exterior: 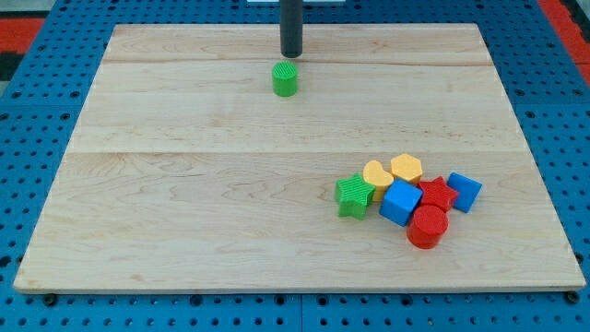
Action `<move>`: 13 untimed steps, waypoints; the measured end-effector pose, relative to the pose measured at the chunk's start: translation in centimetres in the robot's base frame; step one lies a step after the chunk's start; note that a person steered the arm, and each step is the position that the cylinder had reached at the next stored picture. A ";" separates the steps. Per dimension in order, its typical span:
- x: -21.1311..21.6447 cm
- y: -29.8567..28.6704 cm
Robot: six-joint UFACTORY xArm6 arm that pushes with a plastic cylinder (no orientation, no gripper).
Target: Slide the green circle to the yellow hexagon
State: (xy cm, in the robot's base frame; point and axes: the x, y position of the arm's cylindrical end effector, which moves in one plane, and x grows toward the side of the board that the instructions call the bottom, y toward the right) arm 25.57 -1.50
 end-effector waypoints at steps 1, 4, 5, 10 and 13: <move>2.1 -3.7; 4.5 1.2; 8.2 3.8; 17.6 13.2; 12.8 16.4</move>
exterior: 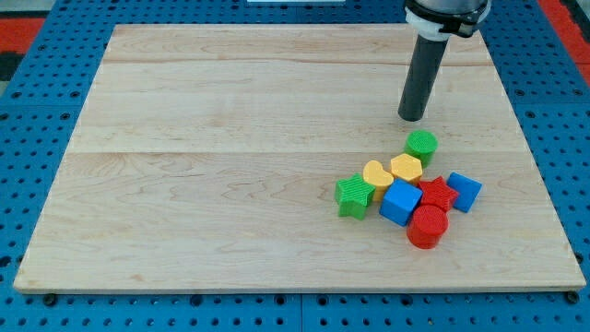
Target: Slide the green circle to the yellow hexagon
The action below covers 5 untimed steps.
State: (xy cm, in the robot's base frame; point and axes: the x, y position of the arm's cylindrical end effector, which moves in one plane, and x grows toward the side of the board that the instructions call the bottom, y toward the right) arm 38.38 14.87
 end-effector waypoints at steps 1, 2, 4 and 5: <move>0.1 0.1; 1.1 5.2; 3.5 6.2; 3.5 5.2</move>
State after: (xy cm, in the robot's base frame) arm 41.86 20.06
